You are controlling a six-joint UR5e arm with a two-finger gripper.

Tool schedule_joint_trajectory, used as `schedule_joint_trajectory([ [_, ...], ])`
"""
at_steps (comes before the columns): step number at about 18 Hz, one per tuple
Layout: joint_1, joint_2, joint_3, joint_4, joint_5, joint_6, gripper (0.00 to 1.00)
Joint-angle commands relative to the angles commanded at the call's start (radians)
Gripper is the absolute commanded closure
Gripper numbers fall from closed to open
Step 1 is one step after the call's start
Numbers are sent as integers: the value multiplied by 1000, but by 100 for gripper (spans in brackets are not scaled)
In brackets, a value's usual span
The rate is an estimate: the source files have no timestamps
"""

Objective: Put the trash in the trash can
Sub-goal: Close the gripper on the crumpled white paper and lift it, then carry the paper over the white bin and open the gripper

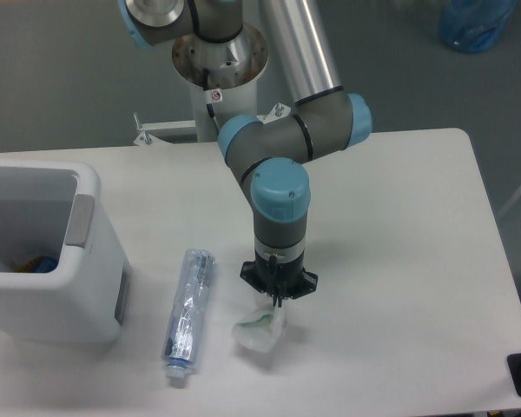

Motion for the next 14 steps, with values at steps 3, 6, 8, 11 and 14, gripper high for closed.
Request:
schedule_joint_trajectory([
  [3, 8, 48, 0, 0, -113, -52, 100],
  [6, 8, 117, -5, -2, -200, -98, 100],
  [8, -1, 164, -6, -2, -238, -132, 100],
  [11, -17, 224, 0, -2, -272, -184, 100],
  [14, -86, 279, 2, -2, -275, -220, 100],
])
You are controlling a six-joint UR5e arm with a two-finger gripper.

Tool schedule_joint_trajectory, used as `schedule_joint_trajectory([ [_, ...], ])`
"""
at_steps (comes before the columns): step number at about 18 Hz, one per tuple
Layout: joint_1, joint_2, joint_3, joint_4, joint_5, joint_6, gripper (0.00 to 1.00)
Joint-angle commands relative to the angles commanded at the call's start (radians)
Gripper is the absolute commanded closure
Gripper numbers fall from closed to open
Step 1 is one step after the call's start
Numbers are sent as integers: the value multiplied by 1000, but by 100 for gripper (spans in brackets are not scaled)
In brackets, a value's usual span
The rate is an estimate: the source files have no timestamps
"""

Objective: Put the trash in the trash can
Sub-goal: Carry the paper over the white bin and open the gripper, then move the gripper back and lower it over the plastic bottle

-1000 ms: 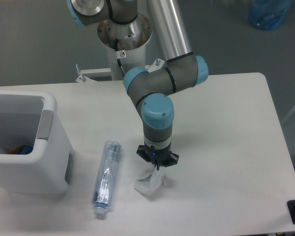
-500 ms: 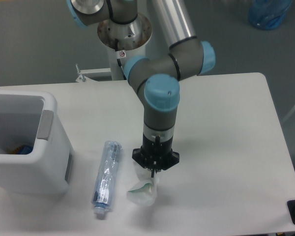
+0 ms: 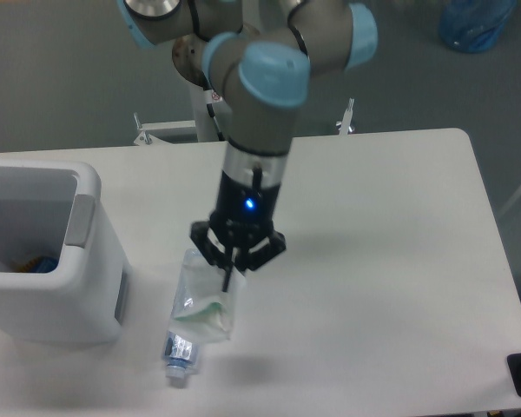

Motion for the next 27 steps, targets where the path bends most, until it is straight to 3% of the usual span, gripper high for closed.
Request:
schedule_joint_trajectory([
  [5, -72, 68, -2, 0, -25, -49, 100],
  [10, -181, 89, -12, -2, -18, -80, 99],
  [11, -201, 89, -11, -2, -17, -77, 92],
  [12, -216, 89, -11, 0, -18, -74, 72],
  [13, -227, 89, -11, 0, -18, -69, 33],
  [14, -232, 89, -12, 0, -17, -63, 5],
  [16, -233, 89, -18, 0, -17, -61, 0],
  [22, -232, 66, -6, 2, -6, -63, 0],
  [25, -130, 19, 5, 3, 9, -60, 0],
  [27, -80, -39, 47, 5, 8, -60, 0],
])
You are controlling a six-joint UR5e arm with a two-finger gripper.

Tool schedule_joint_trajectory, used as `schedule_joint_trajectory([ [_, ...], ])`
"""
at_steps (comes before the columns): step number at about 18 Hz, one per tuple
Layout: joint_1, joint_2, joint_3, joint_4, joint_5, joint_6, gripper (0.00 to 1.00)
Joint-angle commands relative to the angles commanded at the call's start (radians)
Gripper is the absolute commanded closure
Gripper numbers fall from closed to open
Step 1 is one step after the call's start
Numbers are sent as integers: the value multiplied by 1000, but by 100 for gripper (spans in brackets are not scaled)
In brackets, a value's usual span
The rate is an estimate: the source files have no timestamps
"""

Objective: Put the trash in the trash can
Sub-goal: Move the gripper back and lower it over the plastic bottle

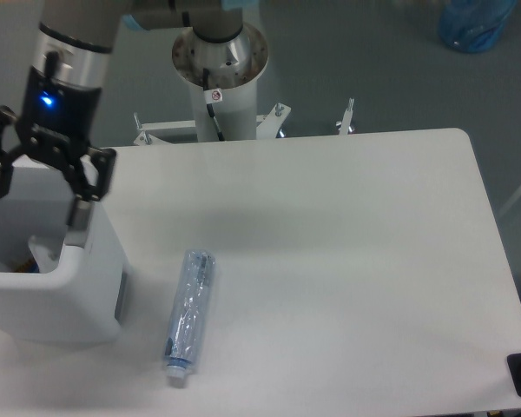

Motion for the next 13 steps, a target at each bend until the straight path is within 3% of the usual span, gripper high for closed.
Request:
schedule_joint_trajectory([
  [6, 78, -193, 118, -2, 3, -8, 0],
  [13, 74, -324, 143, -2, 127, 2, 0],
])
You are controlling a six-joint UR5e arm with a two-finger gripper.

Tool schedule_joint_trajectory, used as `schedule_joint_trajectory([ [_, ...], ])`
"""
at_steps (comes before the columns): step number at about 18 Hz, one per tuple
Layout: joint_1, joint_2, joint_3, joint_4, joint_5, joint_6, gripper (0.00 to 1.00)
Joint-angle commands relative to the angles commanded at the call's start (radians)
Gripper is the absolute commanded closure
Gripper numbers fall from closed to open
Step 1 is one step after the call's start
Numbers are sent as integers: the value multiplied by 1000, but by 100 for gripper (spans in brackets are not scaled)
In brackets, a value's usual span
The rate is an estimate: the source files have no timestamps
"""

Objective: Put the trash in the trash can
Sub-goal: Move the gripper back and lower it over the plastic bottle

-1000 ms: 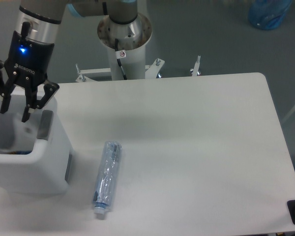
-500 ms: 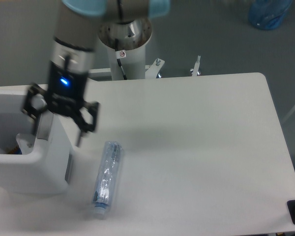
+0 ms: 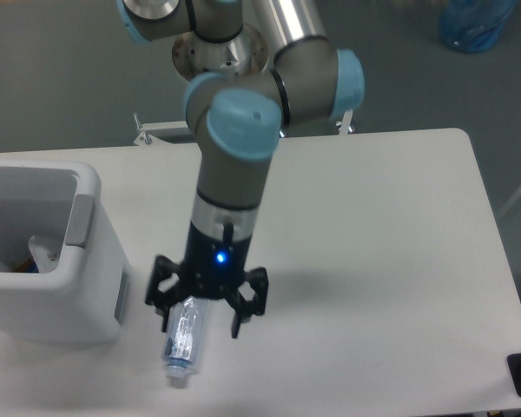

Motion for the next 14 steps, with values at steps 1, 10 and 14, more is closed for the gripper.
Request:
schedule_joint_trajectory([
  [1, -2, -15, 8, -2, 8, 0, 0],
  [10, -70, -109, 18, -14, 74, 0, 0],
  [14, -103, -152, 47, -21, 81, 0, 0],
])
